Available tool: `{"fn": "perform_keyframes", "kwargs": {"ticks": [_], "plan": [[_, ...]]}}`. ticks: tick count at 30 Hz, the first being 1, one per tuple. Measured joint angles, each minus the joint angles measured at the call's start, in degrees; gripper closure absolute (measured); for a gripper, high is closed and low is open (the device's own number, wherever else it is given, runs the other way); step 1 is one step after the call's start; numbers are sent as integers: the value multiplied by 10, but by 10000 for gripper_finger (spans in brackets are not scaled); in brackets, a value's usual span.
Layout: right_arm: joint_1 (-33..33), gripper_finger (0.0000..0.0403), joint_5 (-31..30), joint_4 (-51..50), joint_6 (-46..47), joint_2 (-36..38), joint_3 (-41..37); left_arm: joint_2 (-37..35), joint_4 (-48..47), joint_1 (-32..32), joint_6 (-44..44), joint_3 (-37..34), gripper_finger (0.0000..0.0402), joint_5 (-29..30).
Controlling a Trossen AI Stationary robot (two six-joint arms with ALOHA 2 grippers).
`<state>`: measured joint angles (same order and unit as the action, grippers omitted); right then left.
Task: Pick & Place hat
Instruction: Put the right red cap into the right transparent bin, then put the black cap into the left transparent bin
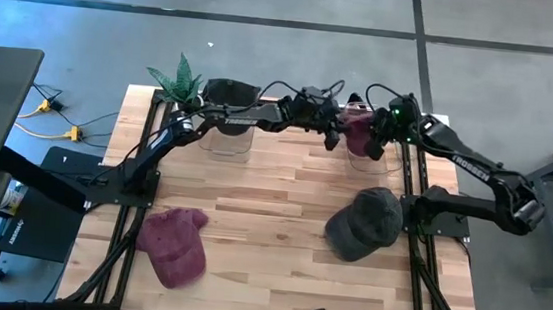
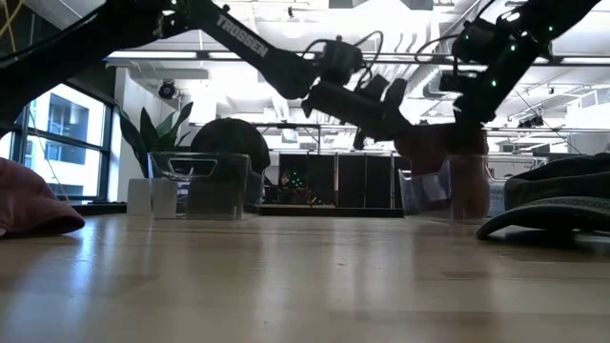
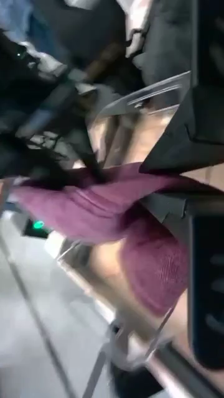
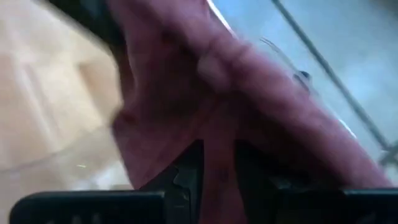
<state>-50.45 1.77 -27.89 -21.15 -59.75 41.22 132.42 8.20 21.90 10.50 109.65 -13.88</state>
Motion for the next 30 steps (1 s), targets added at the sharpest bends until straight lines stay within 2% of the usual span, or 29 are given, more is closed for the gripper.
{"fn": "perform_keyframes", "kwargs": {"ticks": [6,10,15,20,22,25,30], "plan": [[-3,320,-83,33,-18,0,-2,15,12,23,2,2,289,-7],[-3,320,-104,46,-16,2,1,10,32,36,2,2,260,-7],[12,321,-141,51,2,5,1,-22,32,48,-11,3,247,-33],[74,321,-206,51,35,40,1,-68,-10,45,-60,2,246,-34],[112,321,-208,50,65,62,1,-97,-47,38,-98,2,246,-41],[182,321,-209,45,122,91,1,-150,-152,19,-166,2,253,-39],[337,338,-240,34,263,102,1,-213,-366,-52,-261,-5,290,-28]]}}
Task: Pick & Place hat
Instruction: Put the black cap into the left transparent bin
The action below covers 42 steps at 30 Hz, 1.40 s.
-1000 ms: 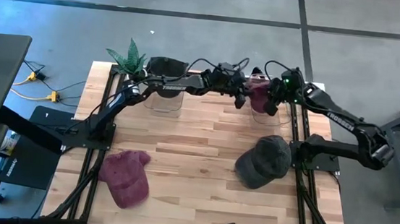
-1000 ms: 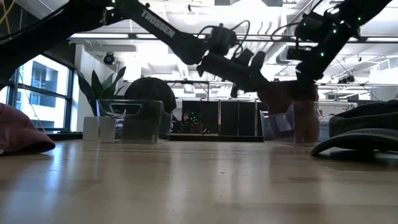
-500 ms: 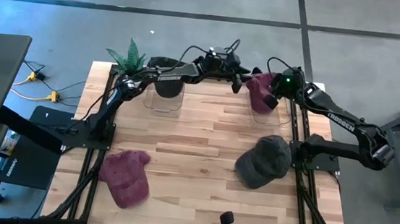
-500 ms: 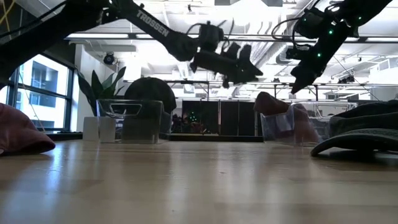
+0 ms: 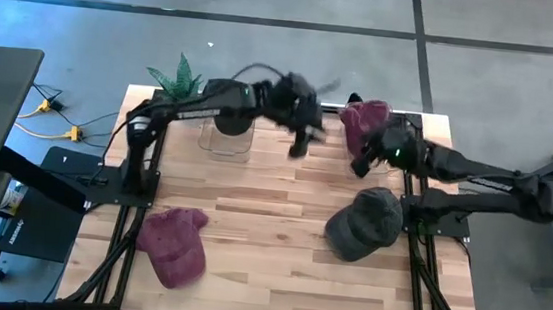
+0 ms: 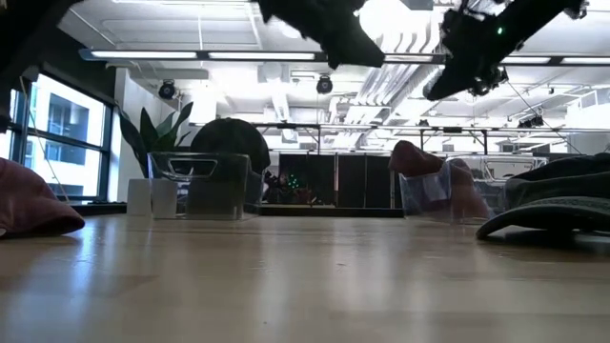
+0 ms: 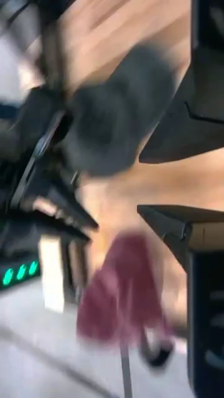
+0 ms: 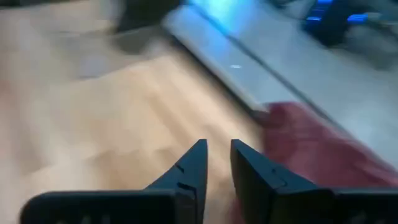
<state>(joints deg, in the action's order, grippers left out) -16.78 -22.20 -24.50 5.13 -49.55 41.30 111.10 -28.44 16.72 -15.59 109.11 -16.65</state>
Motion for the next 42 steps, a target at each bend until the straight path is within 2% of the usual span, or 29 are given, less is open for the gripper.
{"fn": "perform_keyframes", "kwargs": {"ticks": [3,5,8,10,13,16,19,22,23,24,26,28,31,36,39,42], "plan": [[108,371,-12,1,30,-20,0,-15,-68,-60,-17,-37,320,15],[174,393,-43,-2,71,-32,0,-22,-86,-105,-19,-71,340,37],[267,392,-115,-30,159,-41,0,-26,-70,-165,14,-138,367,76],[321,388,-135,-62,225,-41,0,-37,-48,-200,47,-196,381,97],[385,398,-116,-138,326,-41,12,-45,64,-241,102,-275,396,135],[422,398,-81,-229,394,-40,32,-63,100,-263,167,-354,400,197],[420,389,-45,-321,440,-35,49,-76,200,-265,211,-401,399,243],[391,376,8,-400,477,-35,67,-118,177,-265,234,-449,399,259],[377,367,34,-429,485,-36,72,-121,205,-264,234,-455,399,261],[361,356,59,-450,489,-35,75,-126,220,-262,230,-463,399,267],[325,329,112,-476,497,-35,77,-160,185,-261,223,-494,399,296],[294,293,159,-505,509,-36,75,-169,211,-261,214,-503,399,309],[254,231,202,-501,517,-40,52,-185,223,-262,204,-529,399,344],[222,142,239,-443,529,-59,-5,-191,269,-261,202,-555,399,343],[216,129,245,-412,530,-79,-31,-190,282,-261,201,-571,399,338],[217,154,247,-403,517,-106,-37,-190,291,-261,201,-574,399,337]]}}
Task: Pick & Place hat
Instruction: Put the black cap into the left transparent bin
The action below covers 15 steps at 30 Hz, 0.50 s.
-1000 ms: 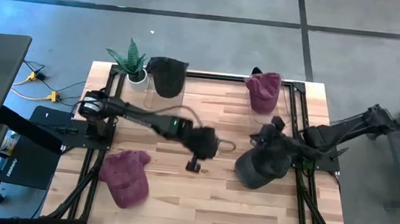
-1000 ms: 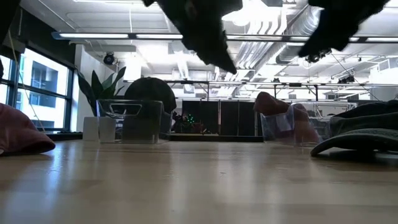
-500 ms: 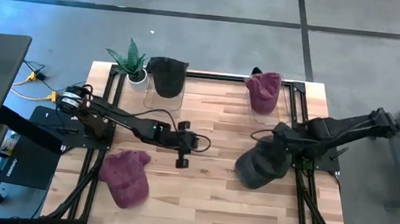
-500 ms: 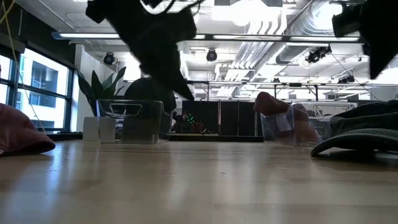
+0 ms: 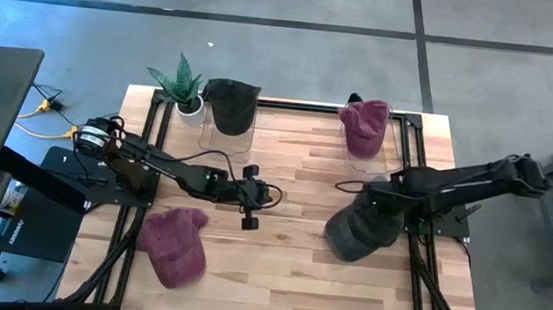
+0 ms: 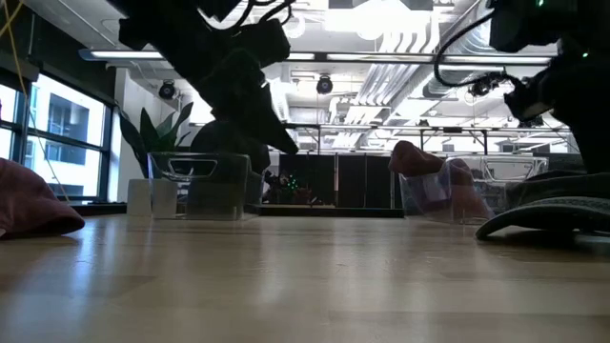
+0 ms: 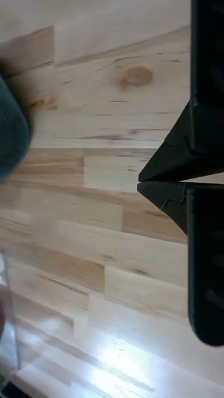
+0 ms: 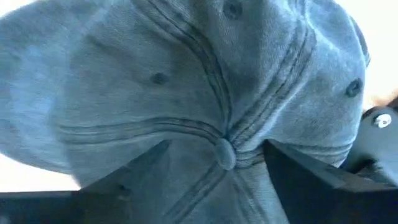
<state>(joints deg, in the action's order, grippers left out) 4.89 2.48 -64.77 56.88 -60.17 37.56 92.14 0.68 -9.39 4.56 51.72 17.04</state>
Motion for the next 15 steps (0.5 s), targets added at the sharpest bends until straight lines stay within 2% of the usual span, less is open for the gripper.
{"fn": "perform_keyframes", "kwargs": {"ticks": [3,9,11,15], "plan": [[0,216,12,22,-29,-26,-1,0,2,0,0,-1,399,0],[0,377,13,32,-91,-66,0,0,25,0,-3,-1,399,0],[0,384,10,31,-104,-71,8,0,27,0,-8,-1,399,0],[11,362,-10,32,-112,-71,68,-2,30,-6,-58,-1,399,1]]}}
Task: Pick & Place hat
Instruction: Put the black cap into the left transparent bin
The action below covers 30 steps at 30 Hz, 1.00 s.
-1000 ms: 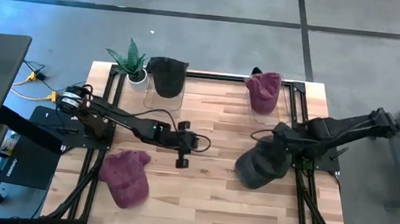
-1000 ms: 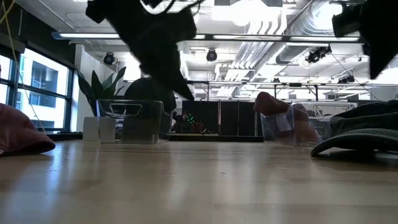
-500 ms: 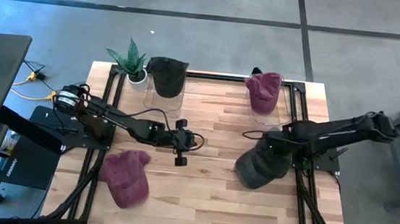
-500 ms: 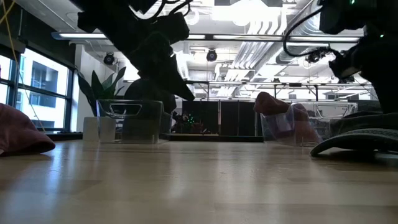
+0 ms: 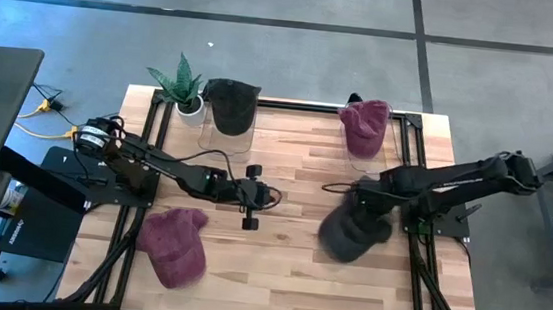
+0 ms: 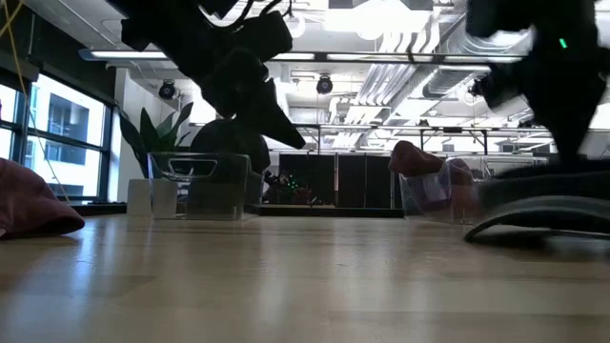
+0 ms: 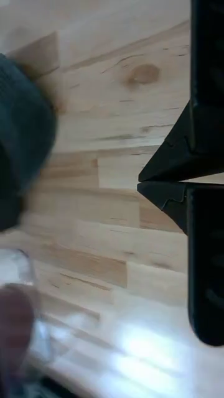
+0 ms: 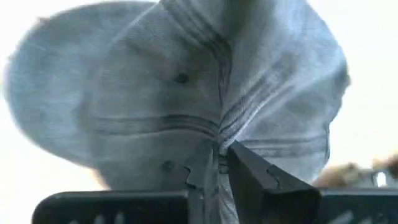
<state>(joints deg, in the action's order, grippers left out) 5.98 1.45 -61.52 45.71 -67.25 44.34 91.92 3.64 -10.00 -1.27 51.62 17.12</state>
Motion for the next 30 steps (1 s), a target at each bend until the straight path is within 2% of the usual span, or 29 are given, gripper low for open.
{"fn": "perform_keyframes", "kwargs": {"ticks": [2,5,10,12,15,18,21,26,30], "plan": [[8,369,-10,9,-14,1,43,-12,10,-11,-48,0,399,4],[13,391,-6,58,-45,1,103,-20,74,-31,-136,1,399,1],[6,377,69,225,-105,1,149,-24,211,-47,-260,0,399,-9],[-2,373,107,283,-120,1,150,-24,249,-47,-304,0,399,-51],[-12,379,147,316,-136,-7,149,-24,292,-46,-337,0,387,-112],[-21,388,159,317,-153,-19,148,-24,318,-46,-345,0,344,-123],[-31,387,173,318,-169,-33,148,-24,333,-46,-343,0,276,-122],[-50,374,238,347,-200,-71,148,-6,347,-30,-337,9,160,-118],[-61,378,303,390,-226,-100,148,10,319,4,-279,22,109,-134]]}}
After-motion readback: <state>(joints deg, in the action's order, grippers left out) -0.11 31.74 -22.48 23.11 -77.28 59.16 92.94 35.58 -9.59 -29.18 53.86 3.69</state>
